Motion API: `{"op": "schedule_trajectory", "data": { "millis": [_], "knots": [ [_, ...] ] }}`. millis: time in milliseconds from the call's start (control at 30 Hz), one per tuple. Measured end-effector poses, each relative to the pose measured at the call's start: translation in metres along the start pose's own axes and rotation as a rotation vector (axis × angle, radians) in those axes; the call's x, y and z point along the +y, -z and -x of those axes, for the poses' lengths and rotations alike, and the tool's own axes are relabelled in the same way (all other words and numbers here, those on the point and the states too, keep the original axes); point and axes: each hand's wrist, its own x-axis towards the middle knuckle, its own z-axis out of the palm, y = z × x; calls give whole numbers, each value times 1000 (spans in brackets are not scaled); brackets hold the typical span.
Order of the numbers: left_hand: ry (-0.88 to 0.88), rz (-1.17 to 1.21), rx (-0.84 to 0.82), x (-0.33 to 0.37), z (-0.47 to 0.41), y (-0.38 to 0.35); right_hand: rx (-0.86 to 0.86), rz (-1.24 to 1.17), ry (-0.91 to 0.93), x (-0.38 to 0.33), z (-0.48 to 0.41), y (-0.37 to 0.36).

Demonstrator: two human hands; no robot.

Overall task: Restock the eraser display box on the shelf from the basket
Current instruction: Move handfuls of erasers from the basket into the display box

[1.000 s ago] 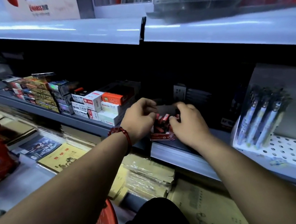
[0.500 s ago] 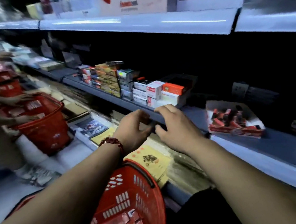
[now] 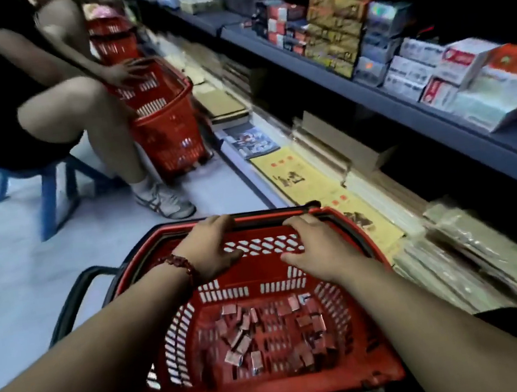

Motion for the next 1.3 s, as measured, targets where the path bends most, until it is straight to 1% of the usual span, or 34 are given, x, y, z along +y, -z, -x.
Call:
{"op": "schedule_trajectory", "data": {
  "millis": [200, 433, 500, 567, 633, 700, 800, 867, 933, 1033, 1100, 1167, 1233, 1300],
  "knots": [
    [107, -37, -160, -64, 2, -57, -271, 81, -85, 29, -31, -72],
    [202, -116, -421, -109, -8, -143, -567, 120, -229, 75, -44, -147],
    [235, -174, -521, -116, -11, -163, -643, 133, -272, 88, -45, -164],
    [270, -212, -646, -122, -18, -180, -692, 145, -308, 99, -47, -179],
    [303, -243, -711, -128, -23, -195, -698, 202, -315, 106, -50, -189],
    [302, -292, -719, -133, -25, -209, -699, 296, -281, 110, -54, -197],
    [261, -364, -677, -138, -22, -236, -698, 369, -231, 114, -58, -206],
    [249, -384, -644, -140, -21, -249, -670, 385, -216, 115, -56, -213],
    [244, -404, -649, -141, -20, -255, -617, 377, -210, 114, -56, -217],
    [125, -371, -685, -136, -11, -261, -563, 351, -192, 113, -59, -220],
    [52, -422, -696, -131, 0, -269, -580, 358, -166, 113, -58, -221],
    [39, -470, -679, -128, 6, -276, -627, 388, -155, 115, -55, -222],
    [27, -447, -663, -127, 8, -278, -683, 409, -153, 118, -52, -223],
    [8, -406, -688, -127, 10, -277, -711, 417, -157, 120, -50, -222]
  ]
}}
